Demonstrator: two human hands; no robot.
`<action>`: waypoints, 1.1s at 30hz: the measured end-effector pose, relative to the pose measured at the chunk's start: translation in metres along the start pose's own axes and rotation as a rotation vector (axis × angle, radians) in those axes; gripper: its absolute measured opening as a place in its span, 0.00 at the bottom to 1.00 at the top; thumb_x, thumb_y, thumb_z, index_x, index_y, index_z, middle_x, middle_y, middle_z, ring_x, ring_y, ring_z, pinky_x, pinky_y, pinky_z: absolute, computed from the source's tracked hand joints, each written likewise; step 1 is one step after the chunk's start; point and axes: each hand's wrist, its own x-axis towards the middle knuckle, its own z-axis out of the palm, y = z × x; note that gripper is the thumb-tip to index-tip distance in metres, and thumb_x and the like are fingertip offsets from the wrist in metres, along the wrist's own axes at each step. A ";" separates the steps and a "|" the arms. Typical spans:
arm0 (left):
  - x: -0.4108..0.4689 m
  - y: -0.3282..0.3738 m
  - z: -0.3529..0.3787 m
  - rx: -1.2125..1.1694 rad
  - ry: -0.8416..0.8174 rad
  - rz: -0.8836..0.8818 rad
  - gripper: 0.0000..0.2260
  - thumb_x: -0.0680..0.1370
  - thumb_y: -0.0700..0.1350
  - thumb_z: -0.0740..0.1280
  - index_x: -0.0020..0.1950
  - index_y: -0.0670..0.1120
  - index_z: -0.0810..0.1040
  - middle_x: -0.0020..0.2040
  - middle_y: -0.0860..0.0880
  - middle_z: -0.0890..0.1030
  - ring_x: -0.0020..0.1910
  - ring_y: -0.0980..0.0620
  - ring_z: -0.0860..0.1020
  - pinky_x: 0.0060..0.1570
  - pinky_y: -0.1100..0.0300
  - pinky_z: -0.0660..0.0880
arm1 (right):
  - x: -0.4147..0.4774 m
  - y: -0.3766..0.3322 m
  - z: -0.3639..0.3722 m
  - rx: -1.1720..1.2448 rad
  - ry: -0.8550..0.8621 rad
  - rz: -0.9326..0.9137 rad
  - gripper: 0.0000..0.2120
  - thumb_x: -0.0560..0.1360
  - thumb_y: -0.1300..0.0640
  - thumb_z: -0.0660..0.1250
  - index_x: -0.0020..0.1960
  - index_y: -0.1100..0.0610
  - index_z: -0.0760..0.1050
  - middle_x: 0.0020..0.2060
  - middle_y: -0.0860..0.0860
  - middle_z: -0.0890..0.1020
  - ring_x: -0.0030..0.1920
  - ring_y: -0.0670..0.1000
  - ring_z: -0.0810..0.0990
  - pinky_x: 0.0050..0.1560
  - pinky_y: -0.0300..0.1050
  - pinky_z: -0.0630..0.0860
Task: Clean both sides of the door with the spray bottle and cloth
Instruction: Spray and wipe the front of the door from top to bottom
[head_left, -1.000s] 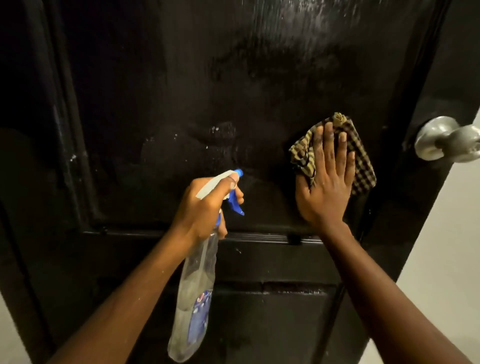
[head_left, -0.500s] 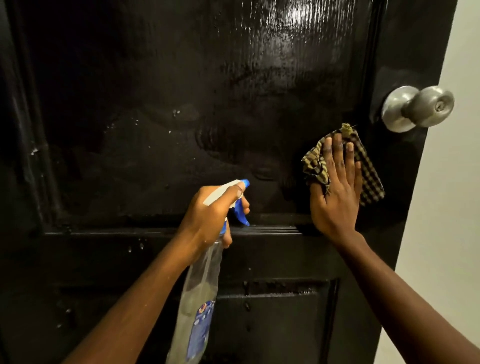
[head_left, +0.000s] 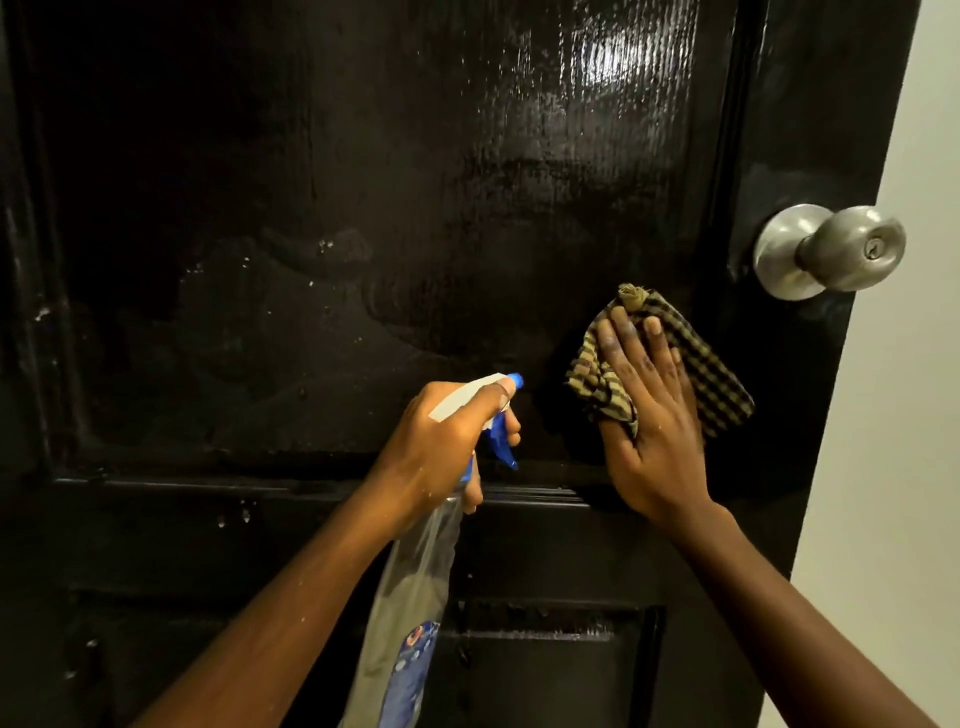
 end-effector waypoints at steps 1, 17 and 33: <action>-0.001 -0.001 -0.002 -0.007 0.010 -0.007 0.22 0.83 0.51 0.58 0.42 0.35 0.78 0.42 0.40 0.83 0.19 0.43 0.72 0.22 0.60 0.69 | 0.003 -0.002 0.001 0.062 0.022 0.039 0.30 0.80 0.53 0.55 0.81 0.55 0.56 0.81 0.49 0.56 0.82 0.52 0.48 0.81 0.54 0.47; -0.037 -0.017 -0.094 -0.039 0.173 -0.046 0.20 0.83 0.52 0.58 0.44 0.39 0.80 0.43 0.43 0.84 0.22 0.44 0.73 0.25 0.57 0.71 | -0.011 -0.088 0.068 -0.412 -0.165 -0.232 0.33 0.78 0.44 0.56 0.81 0.50 0.54 0.81 0.48 0.54 0.82 0.50 0.49 0.80 0.50 0.44; -0.025 0.002 -0.149 -0.021 0.108 0.018 0.21 0.79 0.55 0.60 0.41 0.38 0.79 0.41 0.39 0.84 0.19 0.43 0.71 0.23 0.60 0.69 | 0.030 -0.107 0.075 -0.453 -0.098 -0.146 0.32 0.79 0.44 0.54 0.82 0.46 0.54 0.81 0.47 0.52 0.82 0.50 0.48 0.80 0.53 0.47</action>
